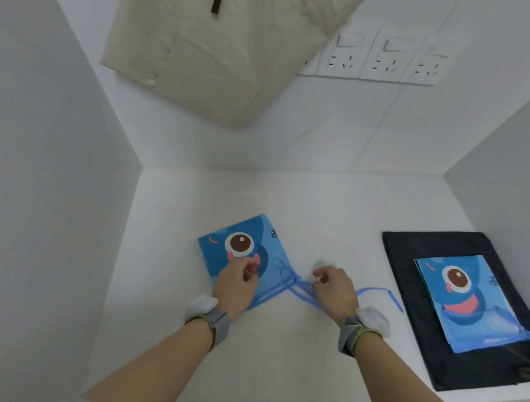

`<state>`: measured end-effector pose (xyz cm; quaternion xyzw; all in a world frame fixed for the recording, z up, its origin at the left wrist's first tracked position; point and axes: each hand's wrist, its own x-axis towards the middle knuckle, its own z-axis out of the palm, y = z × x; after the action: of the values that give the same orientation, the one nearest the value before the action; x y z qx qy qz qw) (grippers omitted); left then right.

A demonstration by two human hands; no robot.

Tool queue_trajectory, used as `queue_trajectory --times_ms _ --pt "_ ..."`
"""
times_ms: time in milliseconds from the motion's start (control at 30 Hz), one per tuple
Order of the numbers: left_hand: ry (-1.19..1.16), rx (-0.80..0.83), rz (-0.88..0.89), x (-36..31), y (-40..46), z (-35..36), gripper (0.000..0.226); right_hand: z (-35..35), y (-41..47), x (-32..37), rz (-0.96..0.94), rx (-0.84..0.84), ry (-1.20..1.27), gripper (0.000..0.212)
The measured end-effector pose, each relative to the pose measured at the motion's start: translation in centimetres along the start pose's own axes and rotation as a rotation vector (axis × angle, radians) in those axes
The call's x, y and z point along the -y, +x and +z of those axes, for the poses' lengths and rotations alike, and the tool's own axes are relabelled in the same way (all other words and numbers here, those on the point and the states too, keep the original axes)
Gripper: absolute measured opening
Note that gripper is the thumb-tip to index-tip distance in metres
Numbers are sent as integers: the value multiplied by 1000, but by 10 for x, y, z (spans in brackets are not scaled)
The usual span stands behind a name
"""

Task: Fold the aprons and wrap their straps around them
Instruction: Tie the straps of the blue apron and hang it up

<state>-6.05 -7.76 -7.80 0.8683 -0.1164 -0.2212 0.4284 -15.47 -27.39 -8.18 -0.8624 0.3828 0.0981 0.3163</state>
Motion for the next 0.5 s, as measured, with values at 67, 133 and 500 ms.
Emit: queue_trajectory --times_ms 67,133,500 --pt "34 73 39 -11 11 17 33 -1 4 -6 66 22 -47 27" --pt "91 133 41 -17 20 30 45 2 5 -8 82 44 -130 33" --pt "320 159 -29 -33 44 34 7 -8 8 7 128 105 540 14"
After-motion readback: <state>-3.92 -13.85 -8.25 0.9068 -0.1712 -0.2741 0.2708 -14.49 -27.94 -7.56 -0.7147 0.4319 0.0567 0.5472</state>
